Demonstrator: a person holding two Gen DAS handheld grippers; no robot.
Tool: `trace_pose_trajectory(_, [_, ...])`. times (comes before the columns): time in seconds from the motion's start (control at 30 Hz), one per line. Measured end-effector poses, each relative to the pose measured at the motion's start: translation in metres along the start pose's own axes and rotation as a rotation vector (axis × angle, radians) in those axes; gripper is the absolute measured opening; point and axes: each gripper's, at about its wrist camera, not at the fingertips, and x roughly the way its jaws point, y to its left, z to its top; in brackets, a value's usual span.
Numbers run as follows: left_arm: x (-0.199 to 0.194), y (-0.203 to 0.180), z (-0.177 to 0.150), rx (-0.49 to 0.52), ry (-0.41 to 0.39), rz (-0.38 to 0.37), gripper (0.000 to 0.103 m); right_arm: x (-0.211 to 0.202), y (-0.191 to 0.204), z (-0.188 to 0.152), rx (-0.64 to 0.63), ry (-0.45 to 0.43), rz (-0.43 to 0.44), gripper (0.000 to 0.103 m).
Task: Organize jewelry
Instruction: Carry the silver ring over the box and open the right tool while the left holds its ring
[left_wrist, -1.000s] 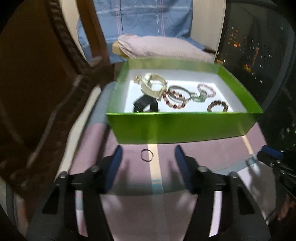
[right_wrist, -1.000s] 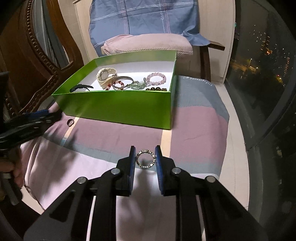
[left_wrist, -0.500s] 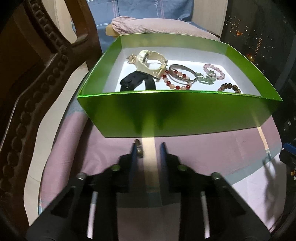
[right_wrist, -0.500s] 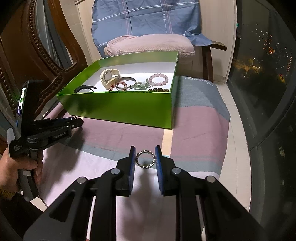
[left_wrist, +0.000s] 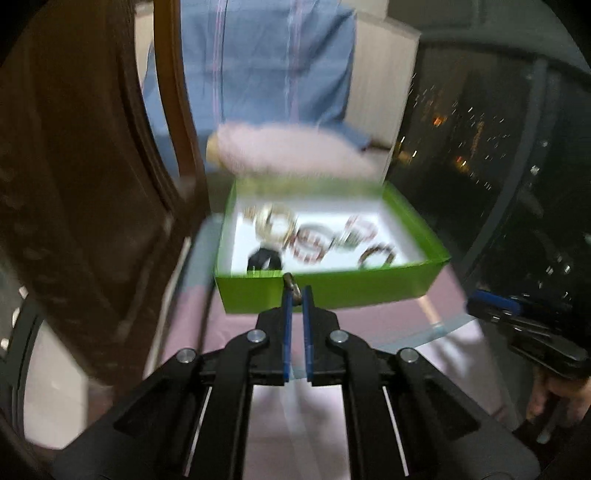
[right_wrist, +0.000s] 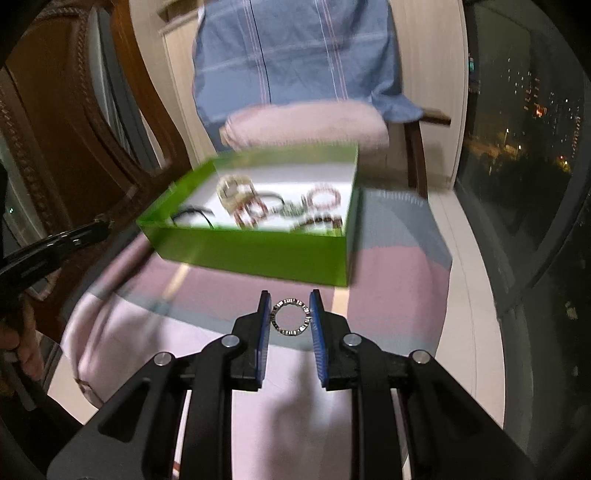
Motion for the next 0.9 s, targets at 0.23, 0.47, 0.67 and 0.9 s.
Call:
trace_pose_trajectory(0.23, [-0.044, -0.013, 0.007, 0.040, -0.095, -0.040, 0.005, -0.047, 0.020, 0.011, -0.039, -0.128, 0.032, 0.021])
trace_pose_trajectory(0.47, [-0.042, -0.016, 0.006, 0.046, -0.080, -0.033, 0.006, -0.045, 0.026, 0.011, -0.052, -0.118, 0.040, 0.021])
trace_pose_trajectory(0.67, [-0.044, -0.018, 0.004, 0.050, -0.072, -0.033, 0.006, -0.044, 0.027, 0.008, -0.055, -0.112, 0.041, 0.021])
trace_pose_trajectory(0.9, [-0.041, -0.019, 0.002, 0.053, -0.060, -0.028, 0.006, -0.041, 0.026, 0.007, -0.050, -0.111, 0.038, 0.021])
